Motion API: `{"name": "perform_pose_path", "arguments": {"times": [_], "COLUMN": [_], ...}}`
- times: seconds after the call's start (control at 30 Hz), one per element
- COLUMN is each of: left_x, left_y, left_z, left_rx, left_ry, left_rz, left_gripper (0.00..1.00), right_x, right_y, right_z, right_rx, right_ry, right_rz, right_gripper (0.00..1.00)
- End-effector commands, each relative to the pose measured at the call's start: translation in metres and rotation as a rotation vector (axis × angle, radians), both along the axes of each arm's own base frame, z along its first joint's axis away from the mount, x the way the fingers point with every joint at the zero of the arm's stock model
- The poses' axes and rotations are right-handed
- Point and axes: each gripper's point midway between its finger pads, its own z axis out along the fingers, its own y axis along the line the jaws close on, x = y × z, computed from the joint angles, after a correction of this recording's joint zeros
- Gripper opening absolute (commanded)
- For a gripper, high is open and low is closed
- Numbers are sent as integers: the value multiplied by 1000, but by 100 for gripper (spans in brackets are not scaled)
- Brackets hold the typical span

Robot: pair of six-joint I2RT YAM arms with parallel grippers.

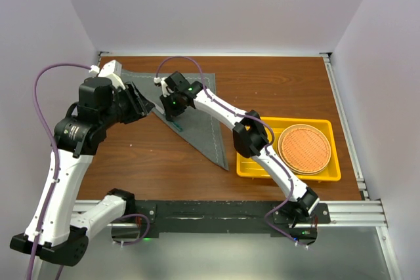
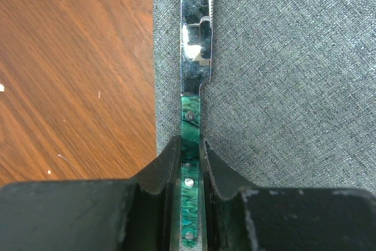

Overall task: Fold the napkin, place the utensils inside, and roll it up
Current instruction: Place the utensil onto the napkin

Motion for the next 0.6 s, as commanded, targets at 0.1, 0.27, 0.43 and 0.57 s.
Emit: {"name": "perform_pose_path", "arguments": {"times": [0.1, 0.27, 0.43, 0.57], "left_x": [-1, -1, 2, 15], "left_y": [1, -6, -10, -10], "left_z": [6, 2, 4, 0], "left_rx": [-28, -76, -127, -181], "left_ry": [-30, -13, -17, -23], "left_rz": [20, 18, 31, 96], "left_gripper": [49, 52, 55, 56], "right_x": [1, 2, 2, 0], "right_y": [8, 8, 6, -13], "right_z": [16, 35, 71, 140], "right_rx": [43, 62, 87, 150], "right_ry": [-17, -38, -70, -89], "right_rz": [4, 10, 11, -45], "right_gripper": [20, 37, 44, 47]}}
